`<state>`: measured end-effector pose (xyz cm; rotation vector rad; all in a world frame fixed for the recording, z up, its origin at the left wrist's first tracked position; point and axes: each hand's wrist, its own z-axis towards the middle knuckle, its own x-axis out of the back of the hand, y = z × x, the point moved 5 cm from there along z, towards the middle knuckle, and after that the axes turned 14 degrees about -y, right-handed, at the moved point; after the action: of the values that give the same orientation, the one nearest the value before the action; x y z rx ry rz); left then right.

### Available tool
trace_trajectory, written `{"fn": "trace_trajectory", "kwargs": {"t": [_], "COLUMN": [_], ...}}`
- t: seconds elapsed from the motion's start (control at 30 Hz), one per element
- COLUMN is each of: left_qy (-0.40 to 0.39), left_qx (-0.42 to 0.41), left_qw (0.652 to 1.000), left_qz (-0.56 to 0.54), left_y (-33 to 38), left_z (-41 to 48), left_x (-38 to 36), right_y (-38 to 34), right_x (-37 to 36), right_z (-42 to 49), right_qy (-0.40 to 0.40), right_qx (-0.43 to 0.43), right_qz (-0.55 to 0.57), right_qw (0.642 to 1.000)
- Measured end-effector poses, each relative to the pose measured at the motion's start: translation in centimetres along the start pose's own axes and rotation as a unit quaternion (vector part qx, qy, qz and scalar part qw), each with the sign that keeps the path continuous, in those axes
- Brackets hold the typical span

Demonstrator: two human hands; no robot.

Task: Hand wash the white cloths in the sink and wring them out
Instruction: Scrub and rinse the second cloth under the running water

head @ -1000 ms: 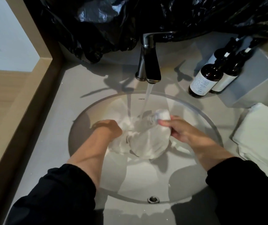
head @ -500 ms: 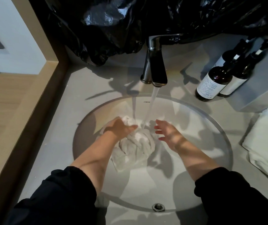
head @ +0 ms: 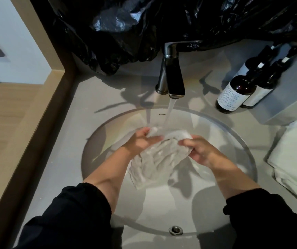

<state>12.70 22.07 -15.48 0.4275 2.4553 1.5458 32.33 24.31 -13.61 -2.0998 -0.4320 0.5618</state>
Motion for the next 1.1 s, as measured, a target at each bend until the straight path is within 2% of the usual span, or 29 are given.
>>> {"fn": "trace_trajectory", "kwargs": {"t": [0.13,0.23,0.3,0.4,0.47,0.53,0.6,0.67,0.77,0.87,0.93,1.03,1.1], "left_qy": [-0.108,-0.063,-0.07,-0.132,-0.145,-0.168,-0.194,-0.181,-0.114,-0.092,-0.078,-0.107,-0.134], "left_qx": [0.046,0.101,0.086,0.003,-0.022,-0.03,-0.02,0.005,0.061,0.074,0.075,0.093,0.133], "left_qw": [0.971,0.959,0.972,0.991,0.989,0.985,0.976,0.959,0.897,0.861,0.839,0.845,0.838], "left_qz": [0.209,0.256,0.209,0.037,0.007,0.031,0.099,0.219,0.423,0.495,0.533,0.515,0.513], "left_y": [-0.8,-0.6,0.0,2.8,4.8,6.6,8.2,9.5,10.4,10.7,11.0,11.3,11.3], "left_z": [-0.1,-1.1,-1.6,-3.1,-3.9,-4.5,-5.3,-5.8,-5.9,-5.8,-5.8,-6.4,-6.9], "left_x": [-1.8,-0.5,0.5,1.0,1.0,0.7,0.2,0.1,0.6,0.7,0.9,0.8,0.3], "right_y": [-1.1,-2.5,-3.9,-5.1,-5.7,-6.7,-8.0,-8.9,-10.1,-11.3,-12.4,-13.5,-14.1], "right_x": [-0.3,-0.7,-0.7,-0.7,-1.2,-1.6,-1.6,-1.7,-1.1,-1.6,-1.9,-3.3,-4.6], "right_z": [-0.9,-1.8,-2.5,-3.4,-4.2,-4.9,-5.2,-5.5,-5.8,-7.1,-8.0,-9.0,-8.8], "right_qy": [-0.021,-0.068,-0.098,-0.148,-0.162,-0.15,-0.155,-0.171,-0.127,-0.112,-0.113,-0.092,-0.087], "right_qx": [0.005,0.004,-0.005,-0.069,-0.115,-0.122,-0.086,-0.055,-0.025,-0.004,-0.014,-0.062,-0.029], "right_qz": [0.039,0.026,-0.029,-0.163,-0.243,-0.272,-0.306,-0.329,-0.293,-0.277,-0.375,-0.593,-0.676], "right_qw": [0.999,0.997,0.995,0.973,0.949,0.943,0.935,0.927,0.947,0.954,0.92,0.798,0.731]}}
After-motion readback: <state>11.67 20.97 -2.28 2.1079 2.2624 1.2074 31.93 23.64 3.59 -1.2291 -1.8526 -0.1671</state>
